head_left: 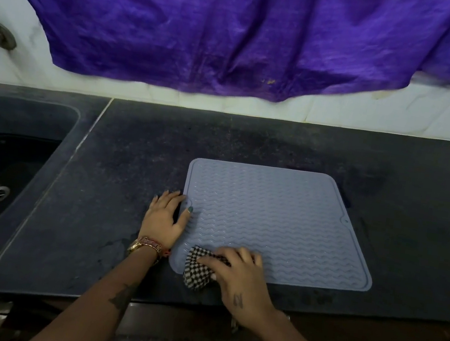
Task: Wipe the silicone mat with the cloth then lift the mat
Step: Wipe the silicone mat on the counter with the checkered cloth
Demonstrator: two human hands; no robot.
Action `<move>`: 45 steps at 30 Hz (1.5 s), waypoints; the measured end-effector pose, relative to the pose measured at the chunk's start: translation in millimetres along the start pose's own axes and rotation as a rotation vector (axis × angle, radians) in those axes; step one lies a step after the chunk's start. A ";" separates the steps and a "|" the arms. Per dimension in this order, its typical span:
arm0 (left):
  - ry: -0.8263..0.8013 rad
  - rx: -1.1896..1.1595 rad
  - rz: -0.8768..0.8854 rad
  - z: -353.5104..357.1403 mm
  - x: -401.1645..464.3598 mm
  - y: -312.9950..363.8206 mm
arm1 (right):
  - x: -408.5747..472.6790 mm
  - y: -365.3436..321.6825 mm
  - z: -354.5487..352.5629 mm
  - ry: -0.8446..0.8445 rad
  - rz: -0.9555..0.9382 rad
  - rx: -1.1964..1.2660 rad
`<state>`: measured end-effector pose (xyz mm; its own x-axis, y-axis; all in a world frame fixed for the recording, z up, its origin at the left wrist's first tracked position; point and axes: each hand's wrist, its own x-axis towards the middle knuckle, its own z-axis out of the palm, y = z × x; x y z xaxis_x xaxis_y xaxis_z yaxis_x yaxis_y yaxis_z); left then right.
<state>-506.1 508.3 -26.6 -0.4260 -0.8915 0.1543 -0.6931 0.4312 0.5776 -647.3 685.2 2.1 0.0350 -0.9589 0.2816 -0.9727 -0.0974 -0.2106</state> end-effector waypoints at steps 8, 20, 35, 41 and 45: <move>0.023 -0.172 -0.009 0.3 1.1 -6.4 | 18.5 -17.7 10.3 -0.048 -0.070 0.029; 0.031 -0.355 -0.037 -4.2 -0.4 -5.8 | 60.7 -14.4 10.4 0.112 0.029 0.039; 0.041 -0.297 -0.011 -3.4 -1.6 -8.9 | 115.7 27.8 25.1 -0.051 0.004 0.035; 0.033 -0.240 -0.014 -3.1 -2.0 -6.9 | 142.1 43.5 38.2 -0.101 -0.006 -0.038; 0.053 -0.204 -0.022 -2.4 -1.8 -5.5 | 166.3 58.1 35.9 -0.070 -0.016 0.055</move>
<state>-500.2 507.3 -28.1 -0.3773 -0.9087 0.1787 -0.5678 0.3795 0.7305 -689.8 510.5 3.1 0.0683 -0.9732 0.2195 -0.9580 -0.1254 -0.2581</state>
